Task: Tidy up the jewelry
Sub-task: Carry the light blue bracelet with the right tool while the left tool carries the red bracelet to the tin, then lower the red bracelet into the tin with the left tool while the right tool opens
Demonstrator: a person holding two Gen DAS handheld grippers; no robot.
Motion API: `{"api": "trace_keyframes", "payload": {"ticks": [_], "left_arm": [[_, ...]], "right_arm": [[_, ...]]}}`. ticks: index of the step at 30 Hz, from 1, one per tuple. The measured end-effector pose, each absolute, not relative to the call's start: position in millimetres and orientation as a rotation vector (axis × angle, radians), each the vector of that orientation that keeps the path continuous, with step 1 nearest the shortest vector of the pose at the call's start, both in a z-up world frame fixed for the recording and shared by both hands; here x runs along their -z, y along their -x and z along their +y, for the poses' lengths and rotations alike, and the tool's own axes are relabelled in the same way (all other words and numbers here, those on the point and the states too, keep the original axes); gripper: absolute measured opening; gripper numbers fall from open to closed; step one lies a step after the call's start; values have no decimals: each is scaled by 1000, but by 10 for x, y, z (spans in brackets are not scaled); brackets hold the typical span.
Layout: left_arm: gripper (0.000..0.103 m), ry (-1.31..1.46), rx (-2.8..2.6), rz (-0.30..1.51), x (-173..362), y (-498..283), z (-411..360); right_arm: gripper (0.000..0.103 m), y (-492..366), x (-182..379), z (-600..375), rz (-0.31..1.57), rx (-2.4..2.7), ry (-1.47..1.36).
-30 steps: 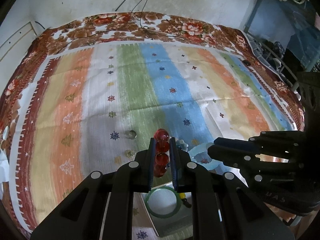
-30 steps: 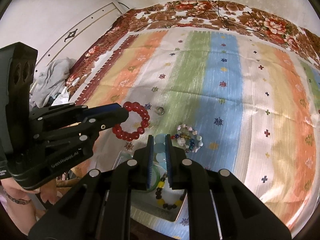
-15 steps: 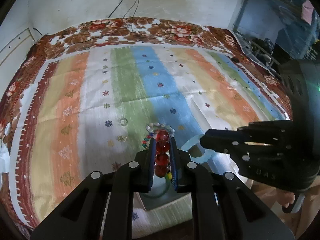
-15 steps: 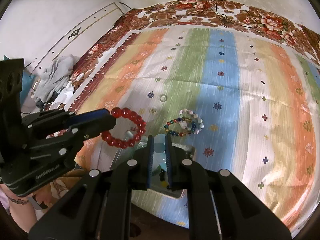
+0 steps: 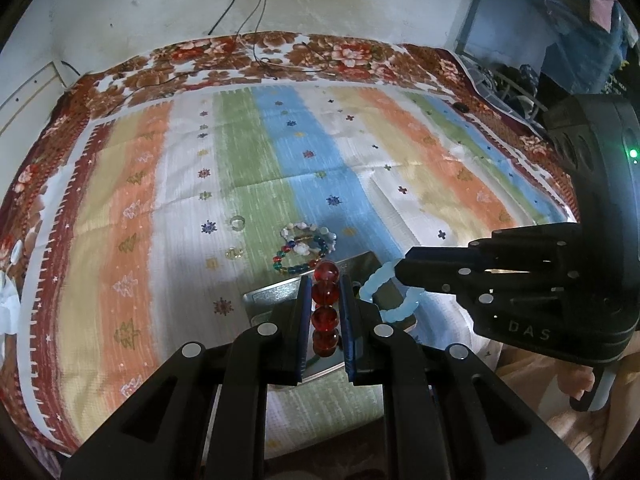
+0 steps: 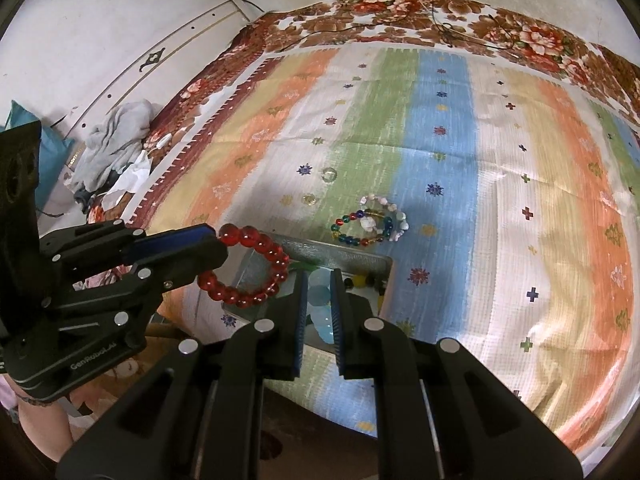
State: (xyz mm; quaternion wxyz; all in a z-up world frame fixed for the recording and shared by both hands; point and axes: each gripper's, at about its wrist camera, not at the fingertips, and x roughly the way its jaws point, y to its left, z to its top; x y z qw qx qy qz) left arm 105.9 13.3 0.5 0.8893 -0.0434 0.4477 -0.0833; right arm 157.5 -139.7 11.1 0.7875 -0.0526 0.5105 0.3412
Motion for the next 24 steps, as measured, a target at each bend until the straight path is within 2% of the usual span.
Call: {"api": "trace_keyframes", "payload": {"ticks": [14, 18, 24], "left_arm": [[14, 112, 174, 950, 41, -1100, 176], [16, 124, 153, 942, 17, -1103, 240], [22, 159, 116, 937, 5, -1150, 380]], "right_arm": [[13, -1592, -24, -1353, 1133, -747, 129], [22, -1637, -10, -1372, 1134, -719, 126], [25, -1709, -22, -1430, 1130, -700, 102]]}}
